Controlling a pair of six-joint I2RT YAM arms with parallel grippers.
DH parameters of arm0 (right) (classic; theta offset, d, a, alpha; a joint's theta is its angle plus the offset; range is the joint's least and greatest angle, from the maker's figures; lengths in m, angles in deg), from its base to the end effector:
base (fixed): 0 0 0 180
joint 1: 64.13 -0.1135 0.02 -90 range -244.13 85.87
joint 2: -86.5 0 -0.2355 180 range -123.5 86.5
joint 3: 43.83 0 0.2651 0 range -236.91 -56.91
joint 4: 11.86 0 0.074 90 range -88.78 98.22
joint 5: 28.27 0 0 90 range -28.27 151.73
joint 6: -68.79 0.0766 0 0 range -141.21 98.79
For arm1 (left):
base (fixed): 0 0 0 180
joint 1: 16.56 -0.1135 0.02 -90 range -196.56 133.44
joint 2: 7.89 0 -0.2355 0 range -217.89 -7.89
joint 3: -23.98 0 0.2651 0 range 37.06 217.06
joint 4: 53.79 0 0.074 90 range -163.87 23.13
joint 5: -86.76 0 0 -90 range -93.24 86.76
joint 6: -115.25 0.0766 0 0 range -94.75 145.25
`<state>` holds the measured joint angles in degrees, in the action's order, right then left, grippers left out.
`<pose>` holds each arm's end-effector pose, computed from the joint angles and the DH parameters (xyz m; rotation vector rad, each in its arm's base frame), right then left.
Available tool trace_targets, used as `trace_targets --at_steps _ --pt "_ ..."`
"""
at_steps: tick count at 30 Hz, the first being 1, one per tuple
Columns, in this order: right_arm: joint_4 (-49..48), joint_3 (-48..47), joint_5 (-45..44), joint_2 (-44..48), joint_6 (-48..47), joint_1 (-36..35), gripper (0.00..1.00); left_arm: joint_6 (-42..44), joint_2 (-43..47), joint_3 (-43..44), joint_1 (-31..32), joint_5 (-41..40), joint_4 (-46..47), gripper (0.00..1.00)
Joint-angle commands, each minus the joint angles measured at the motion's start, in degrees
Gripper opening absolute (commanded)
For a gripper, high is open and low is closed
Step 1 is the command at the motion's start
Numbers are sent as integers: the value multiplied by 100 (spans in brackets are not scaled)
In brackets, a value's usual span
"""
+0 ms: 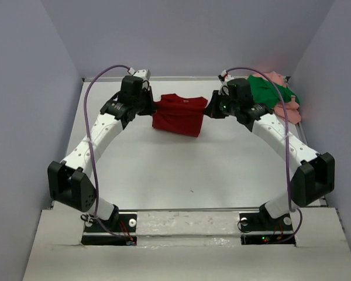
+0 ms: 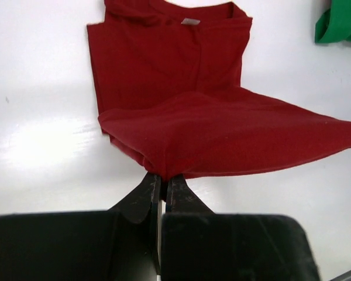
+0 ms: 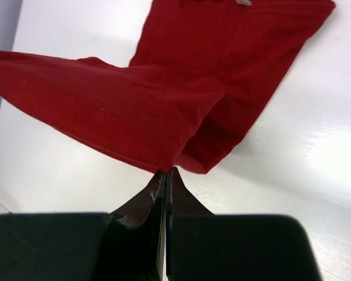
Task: Fold and stack the t-shirts
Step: Fold the long partially folded tshirt into a neat square
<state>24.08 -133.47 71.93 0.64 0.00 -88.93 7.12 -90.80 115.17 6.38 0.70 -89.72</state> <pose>0.3520 0.1776 0.2863 -0.1767 2.1879 0.6535 0.3539 -0.1555 0.3156 0.1313 2.0879 -0.5113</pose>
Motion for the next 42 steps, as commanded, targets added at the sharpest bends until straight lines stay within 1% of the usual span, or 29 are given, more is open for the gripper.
trace_targets --at_steps 1,3,4,6,7,9,10,16,20,21,22,23,25,26,27,29,30,31,32,34,35,36,38,41,42 --pt "105 -709 -229 -648 -302 309 0 512 -837 914 -219 246 -88 0" --pt "105 -983 -264 -904 -372 370 0 591 -1208 1267 -263 370 -123 0" --pt "97 -1237 -290 -1158 -398 423 0 609 -1592 1617 -281 457 -140 0" --pt "105 -1466 -273 -1440 -434 485 0 661 -1981 2005 -342 528 -237 0" --pt "105 -1650 -264 -1703 -425 572 0 662 -2383 2398 -360 563 -290 0" --pt "105 -1836 -211 -1985 -399 660 0 688 -2754 2770 -413 625 -439 0" --pt "114 -1932 -159 -2135 -399 747 0 679 -3113 3119 -474 651 -509 0" --pt "246 -2671 96 -3207 -311 915 0 399 -4090 3895 -782 1186 -738 0" --pt "290 -3084 149 -3735 -205 968 0 178 -4417 4054 -931 1529 -485 0" --pt "307 -3163 158 -3831 -197 1020 0 161 -4496 4098 -940 1582 -457 4" --pt "325 -3329 210 -4015 -179 1021 0 143 -4653 4203 -958 1714 -422 11" --pt "343 -3401 228 -4087 -188 1021 0 143 -4724 4265 -975 1776 -378 33" --pt "352 -3506 185 -4201 -188 1021 0 161 -4891 4379 -984 1899 -326 48" --pt "352 -3611 184 -4262 -231 1021 0 178 -4927 4493 -993 1891 -282 58" --pt "352 -3673 184 -4281 -249 1021 2 230 -4945 4572 -1002 1891 -212 72" --pt "334 -3892 123 -4289 -302 1021 12 284 -4936 4783 -1028 1777 -132 76" --pt "299 -3989 88 -4289 -319 1021 24 310 -4927 4871 -1046 1733 -36 87" --pt "273 -4095 105 -4281 -363 1021 32 328 -4875 5020 -1107 1706 43 97" --pt "264 -4383 114 -4289 -459 1021 46 319 -4831 5065 -1142 1697 253 99" --pt "264 -4648 97 -4272 -556 1021 62 258 -4691 5214 -1265 1697 395 99" --pt "264 -4754 88 -4228 -696 1021 74 283 -4629 5258 -1292 1697 439 99" --pt "264 -4894 62 -4132 -776 1021 79 336 -4568 5276 -1318 1654 448 99" --pt "255 -4913 -53 -3948 -977 1021 83 599 -4401 5233 -1362 1618 422 99" --pt "246 -4633 122 -3728 -1049 1021 83 785 -4181 4969 -1389 1793 326 99" --pt "246 -4501 280 -3640 -1023 1021 73 828 -4111 4847 -1380 1890 212 97"
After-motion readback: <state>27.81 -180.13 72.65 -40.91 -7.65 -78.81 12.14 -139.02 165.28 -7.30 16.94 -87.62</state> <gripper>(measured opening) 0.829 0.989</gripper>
